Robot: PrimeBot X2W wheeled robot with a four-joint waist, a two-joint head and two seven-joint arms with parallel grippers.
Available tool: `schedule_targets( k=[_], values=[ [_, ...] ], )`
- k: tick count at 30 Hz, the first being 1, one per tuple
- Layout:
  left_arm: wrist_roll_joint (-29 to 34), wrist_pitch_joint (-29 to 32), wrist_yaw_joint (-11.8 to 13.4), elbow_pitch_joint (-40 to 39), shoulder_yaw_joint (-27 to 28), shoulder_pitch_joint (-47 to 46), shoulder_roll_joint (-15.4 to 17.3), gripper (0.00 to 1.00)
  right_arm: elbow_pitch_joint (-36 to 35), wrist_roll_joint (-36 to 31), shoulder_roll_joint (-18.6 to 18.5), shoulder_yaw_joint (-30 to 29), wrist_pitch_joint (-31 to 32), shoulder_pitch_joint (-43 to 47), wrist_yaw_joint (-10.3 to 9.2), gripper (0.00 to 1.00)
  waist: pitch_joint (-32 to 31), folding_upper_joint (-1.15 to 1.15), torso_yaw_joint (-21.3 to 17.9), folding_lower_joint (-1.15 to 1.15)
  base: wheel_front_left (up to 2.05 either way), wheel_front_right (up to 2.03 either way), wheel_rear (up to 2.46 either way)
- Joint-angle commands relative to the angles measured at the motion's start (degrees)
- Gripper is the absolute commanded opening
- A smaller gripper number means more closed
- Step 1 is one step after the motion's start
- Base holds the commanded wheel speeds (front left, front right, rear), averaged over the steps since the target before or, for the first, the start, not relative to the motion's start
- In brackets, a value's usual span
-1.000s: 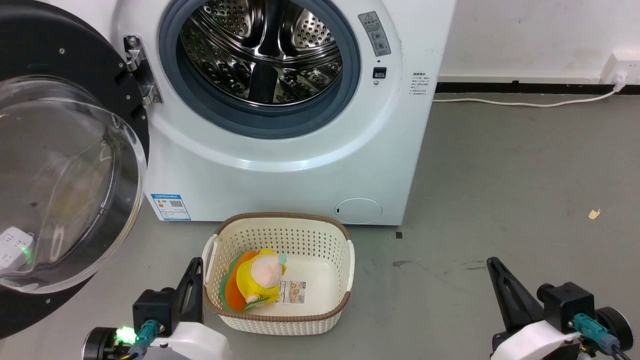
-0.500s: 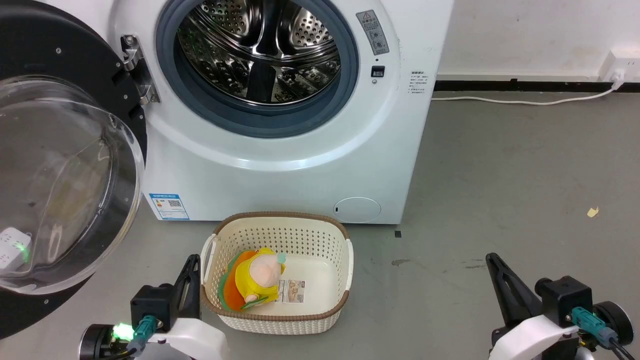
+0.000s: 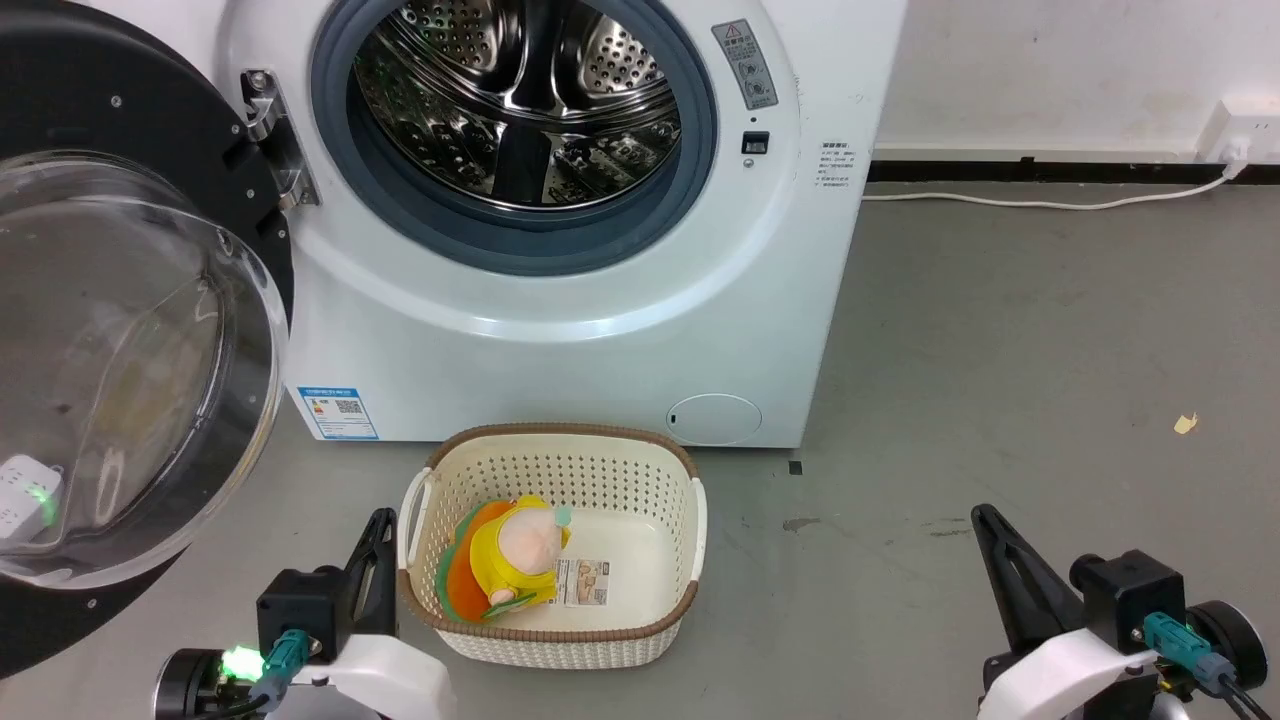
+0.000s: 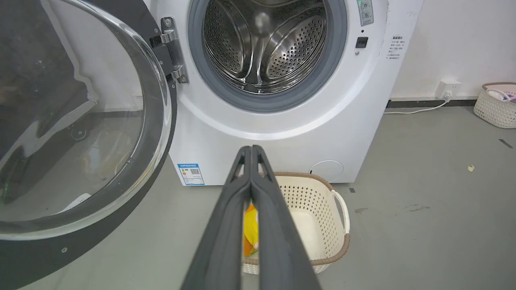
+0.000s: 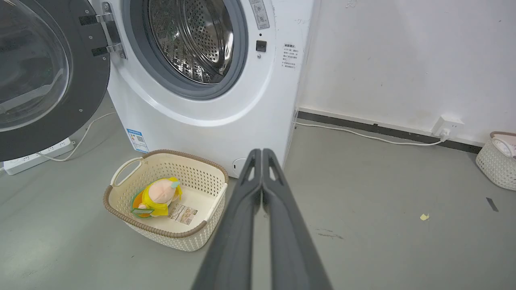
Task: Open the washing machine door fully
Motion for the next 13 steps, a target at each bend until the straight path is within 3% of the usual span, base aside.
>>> schedule_targets(
  k=[1, 13],
  values=[
    [0.51, 0.02, -0.25, -0.24, 0.02, -0.88, 0.02, 0.0, -0.26, -0.43, 0.29, -0.02, 0.03, -0.75, 0.05, 0.0, 0.0, 0.0, 0.0, 0.0, 0.0, 0.0, 0.0],
    [0.51, 0.02, -0.25, -0.24, 0.02, -0.88, 0.02, 0.0, -0.26, -0.43, 0.29, -0.02, 0.03, -0.75, 0.05, 0.0, 0.0, 0.0, 0.0, 0.0, 0.0, 0.0, 0.0]
  ],
)
